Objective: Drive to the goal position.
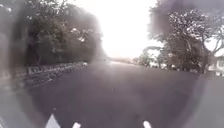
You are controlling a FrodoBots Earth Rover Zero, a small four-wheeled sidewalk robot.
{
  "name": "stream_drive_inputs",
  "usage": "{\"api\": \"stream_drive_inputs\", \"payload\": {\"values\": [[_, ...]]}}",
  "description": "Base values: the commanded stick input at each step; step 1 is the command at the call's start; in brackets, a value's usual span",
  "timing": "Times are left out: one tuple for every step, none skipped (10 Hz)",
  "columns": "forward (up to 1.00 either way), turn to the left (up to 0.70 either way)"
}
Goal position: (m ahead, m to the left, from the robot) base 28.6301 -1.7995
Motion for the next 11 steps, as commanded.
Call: {"api": "stream_drive_inputs", "payload": {"values": [[0.7,0.0],[0.7,0.0],[0.7,0.0],[0.7,0.0],[0.7,0.0],[0.7,0.0],[0.7,0.0],[0.7,0.0],[0.7,0.0],[0.7,0.0],[0.7,0.0]]}}
